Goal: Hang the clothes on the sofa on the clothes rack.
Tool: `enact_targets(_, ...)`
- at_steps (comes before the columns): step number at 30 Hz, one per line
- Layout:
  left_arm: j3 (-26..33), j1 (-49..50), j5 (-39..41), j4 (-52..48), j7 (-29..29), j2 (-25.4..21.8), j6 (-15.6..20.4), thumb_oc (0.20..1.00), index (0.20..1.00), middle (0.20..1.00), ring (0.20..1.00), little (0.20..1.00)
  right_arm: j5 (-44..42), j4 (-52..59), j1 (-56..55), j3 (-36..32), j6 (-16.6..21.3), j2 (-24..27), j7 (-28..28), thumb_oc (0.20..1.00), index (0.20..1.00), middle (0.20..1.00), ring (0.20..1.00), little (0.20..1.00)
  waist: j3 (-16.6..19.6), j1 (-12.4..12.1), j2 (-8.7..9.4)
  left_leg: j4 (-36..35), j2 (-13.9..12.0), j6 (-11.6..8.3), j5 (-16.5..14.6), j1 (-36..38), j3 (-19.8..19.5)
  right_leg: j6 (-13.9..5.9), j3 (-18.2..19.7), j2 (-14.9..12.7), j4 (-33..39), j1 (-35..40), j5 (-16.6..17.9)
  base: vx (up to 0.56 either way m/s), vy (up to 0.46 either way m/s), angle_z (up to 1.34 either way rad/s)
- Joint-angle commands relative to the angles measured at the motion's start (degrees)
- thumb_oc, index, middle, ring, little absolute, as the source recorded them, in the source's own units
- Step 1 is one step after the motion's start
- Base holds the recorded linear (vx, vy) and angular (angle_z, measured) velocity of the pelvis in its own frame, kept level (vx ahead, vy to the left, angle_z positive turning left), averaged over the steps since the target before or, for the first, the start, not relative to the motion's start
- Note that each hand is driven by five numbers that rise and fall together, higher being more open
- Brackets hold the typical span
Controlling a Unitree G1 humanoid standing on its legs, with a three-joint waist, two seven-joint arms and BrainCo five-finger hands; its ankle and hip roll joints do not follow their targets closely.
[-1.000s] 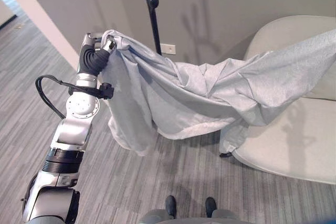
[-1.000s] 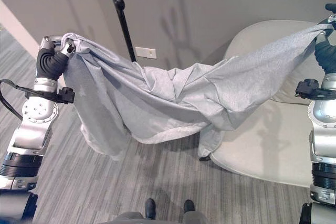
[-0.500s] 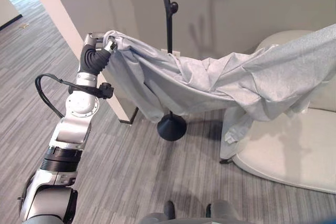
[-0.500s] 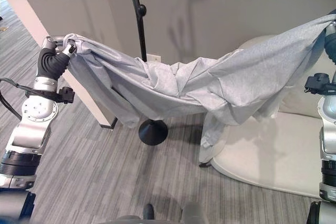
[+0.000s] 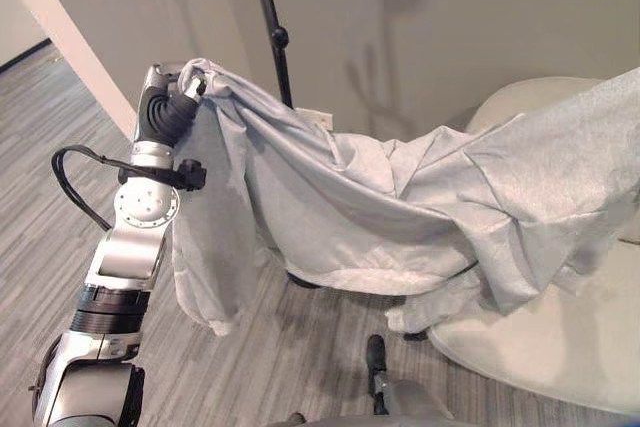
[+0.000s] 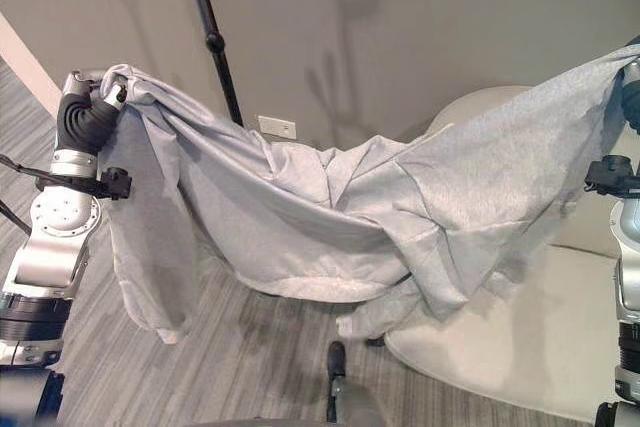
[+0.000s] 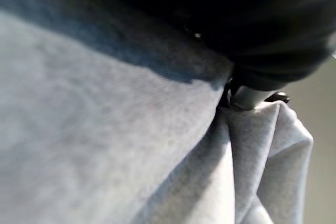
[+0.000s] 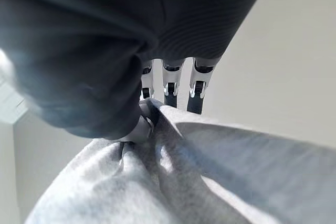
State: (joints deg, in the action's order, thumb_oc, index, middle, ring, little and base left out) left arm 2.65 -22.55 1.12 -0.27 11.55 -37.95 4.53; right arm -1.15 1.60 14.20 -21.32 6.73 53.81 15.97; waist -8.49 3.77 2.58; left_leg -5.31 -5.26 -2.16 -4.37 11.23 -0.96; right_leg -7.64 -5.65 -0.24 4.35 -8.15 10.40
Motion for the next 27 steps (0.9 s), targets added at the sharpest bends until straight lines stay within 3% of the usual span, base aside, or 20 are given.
enact_targets(1,1.71,-2.16,0.74,-2.60,1.76,-3.24,2.89,0.200,0.200,0.200,0.200,0.200,-0.62,0.94,1.92,-1.85,2.11,2.82,1.28,0.200,0.200,0.200,0.200,0.200,4.74,-0.12,2.35,2.54,4.02,-1.25,-3.76,-0.02,1.51,-1.68,0.56,-1.82,-0.72,3.98,-5.70,0.20,-0.235,0.22)
enact_targets(2,1.80,-2.12,1.44,-2.51,1.62,-2.82,2.71,0.200,0.200,0.200,0.200,0.200,-1.16,1.13,1.40,-2.31,2.14,3.03,1.31,0.200,0.200,0.200,0.200,0.200,4.84,-0.01,2.53,6.64,2.42,-2.38,-4.36,-1.32,1.00,-0.58,0.15,-1.05,-0.47,5.73,-7.30,0.22,-0.283,0.30)
enact_targets(4,2.01,-2.05,2.25,-2.59,1.51,-2.35,2.70,0.200,0.200,0.200,0.200,0.200,-1.97,1.54,1.13,-2.62,2.46,3.13,1.33,0.200,0.200,0.200,0.200,0.200,4.12,-0.04,3.03,16.99,2.30,-3.69,-1.37,-4.91,-0.03,1.27,0.70,-0.15,-0.23,8.66,-8.80,0.18,-0.248,0.27)
enact_targets(5,2.01,-2.09,2.26,-2.60,1.49,-2.37,2.69,0.200,0.200,0.200,0.200,0.200,-2.00,1.54,1.13,-2.67,2.46,3.13,1.32,0.200,0.200,0.200,0.200,0.200,3.99,0.15,3.05,18.30,2.32,-3.73,-1.85,-5.63,-0.31,1.32,0.49,-0.18,-0.22,8.66,-8.75,0.05,-0.126,0.17)
enact_targets(6,2.27,-1.80,2.88,-2.86,1.73,-1.98,2.74,0.200,0.200,0.200,0.200,0.200,-2.46,1.72,1.57,-2.57,2.50,3.28,1.45,0.200,0.200,0.200,0.200,0.200,2.78,-0.20,3.77,26.22,2.47,-3.71,2.28,-9.08,-0.18,2.54,0.75,-0.12,-0.48,9.99,-9.55,0.06,-0.097,0.13)
enact_targets(7,2.42,-1.63,3.15,-2.82,1.91,-1.84,2.77,0.200,0.200,0.200,0.200,0.200,-2.66,1.50,1.78,-2.38,2.37,3.42,1.48,0.200,0.200,0.200,0.200,0.200,2.41,-0.17,3.64,29.54,1.51,-3.41,2.52,-10.99,0.28,2.88,0.53,0.21,-0.40,10.99,-10.48,0.08,-0.110,0.13)
enact_targets(9,2.56,-1.78,3.59,-2.87,2.14,-1.71,2.79,0.200,0.200,0.200,0.200,0.200,-2.72,1.22,1.87,-2.24,2.02,3.89,1.55,0.200,0.200,0.200,0.200,0.200,1.90,-0.17,3.92,30.21,0.37,-2.91,2.99,-12.94,1.87,3.07,0.12,-0.29,-0.49,11.51,-10.94,0.06,-0.009,0.11)
enact_targets(11,2.94,-1.87,3.75,-2.90,2.52,-1.82,2.83,0.200,0.200,0.200,0.200,0.200,-2.83,1.90,1.84,-2.56,2.23,4.27,1.86,0.200,0.200,0.200,0.200,0.200,1.96,-0.80,4.13,21.38,-1.18,-2.66,0.40,-14.76,4.12,2.03,-0.15,-1.59,-0.26,12.33,-11.70,0.14,0.083,0.18)
enact_targets(14,2.36,-2.46,3.92,-2.51,3.16,-1.98,3.14,0.200,0.200,0.200,0.200,0.200,-2.89,1.45,2.20,-2.13,2.55,4.56,2.58,0.200,0.200,0.200,0.200,0.200,1.89,-2.35,3.64,11.30,-0.32,-4.56,5.14,-17.25,2.36,1.52,0.18,-2.43,0.21,13.86,-12.71,0.13,0.109,0.01)
enact_targets(15,2.40,-2.64,3.89,-2.54,3.16,-2.11,3.30,0.200,0.200,0.200,0.200,0.200,-2.55,0.99,1.90,-2.17,2.19,4.57,2.40,0.200,0.200,0.200,0.200,0.200,2.13,-2.23,3.06,8.98,-0.49,-5.02,4.97,-16.63,2.24,1.25,0.10,-2.32,0.19,14.00,-13.18,0.15,0.131,-0.20)
enact_targets(19,2.67,-1.42,3.16,-2.84,2.97,-2.19,3.57,0.200,0.200,0.200,0.200,0.200,-1.54,1.59,1.44,-2.61,2.24,3.08,2.15,0.200,0.200,0.200,0.200,0.200,3.53,-2.35,1.79,5.19,0.40,-5.16,5.92,-13.61,2.89,0.37,0.10,-3.88,-0.04,14.73,-13.22,0.12,0.152,-0.06)
enact_targets(27,5.05,1.58,3.37,-4.11,2.42,-3.35,4.13,0.200,0.200,0.200,0.200,0.200,-2.39,2.27,1.82,-0.09,2.73,2.04,-1.63,0.200,0.200,0.200,0.200,0.200,4.75,-4.38,2.15,1.46,2.51,-2.92,5.20,-9.76,6.65,-1.81,0.59,-7.51,-1.25,13.83,-12.51,0.07,0.133,-0.25)
